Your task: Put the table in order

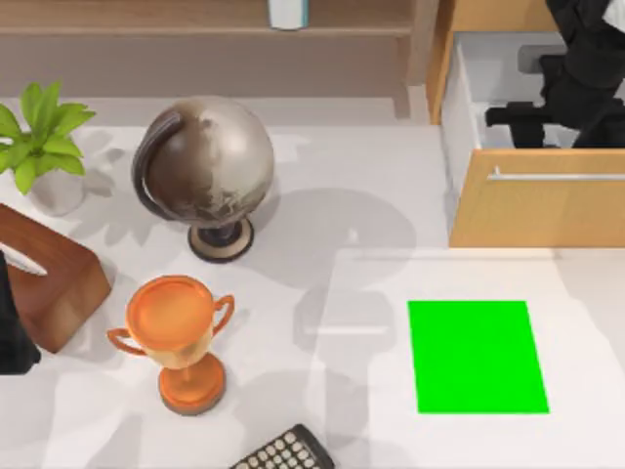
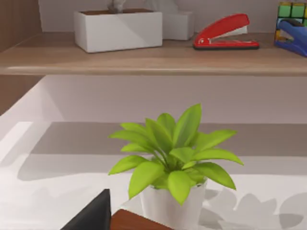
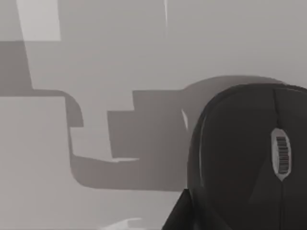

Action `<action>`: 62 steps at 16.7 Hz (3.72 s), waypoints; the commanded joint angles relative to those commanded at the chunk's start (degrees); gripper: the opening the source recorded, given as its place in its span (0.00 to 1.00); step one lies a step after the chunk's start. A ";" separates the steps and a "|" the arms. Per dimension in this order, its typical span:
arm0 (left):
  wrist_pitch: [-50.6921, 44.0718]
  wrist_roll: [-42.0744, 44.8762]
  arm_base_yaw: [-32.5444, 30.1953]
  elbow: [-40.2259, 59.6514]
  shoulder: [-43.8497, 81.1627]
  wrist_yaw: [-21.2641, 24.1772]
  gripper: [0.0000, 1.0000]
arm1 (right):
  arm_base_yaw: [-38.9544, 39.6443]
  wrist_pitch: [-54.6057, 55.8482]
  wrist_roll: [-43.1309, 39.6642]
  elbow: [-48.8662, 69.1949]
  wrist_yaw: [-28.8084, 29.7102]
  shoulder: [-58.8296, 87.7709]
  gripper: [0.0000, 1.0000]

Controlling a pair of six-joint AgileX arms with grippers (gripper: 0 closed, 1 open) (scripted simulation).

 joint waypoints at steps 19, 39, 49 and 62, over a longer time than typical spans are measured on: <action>0.00 0.00 0.00 0.00 0.00 0.00 1.00 | 2.25 -3.17 5.05 -2.77 9.36 -11.57 0.00; 0.00 0.00 0.00 0.00 0.00 0.00 1.00 | 23.09 7.29 23.67 -35.06 15.07 -47.66 0.00; 0.00 0.00 0.00 0.00 0.00 0.00 1.00 | 25.71 17.21 24.51 -55.14 2.95 -39.34 0.00; 0.00 0.00 0.00 0.00 0.00 0.00 1.00 | 26.01 22.44 24.12 -54.16 -1.45 -38.65 0.00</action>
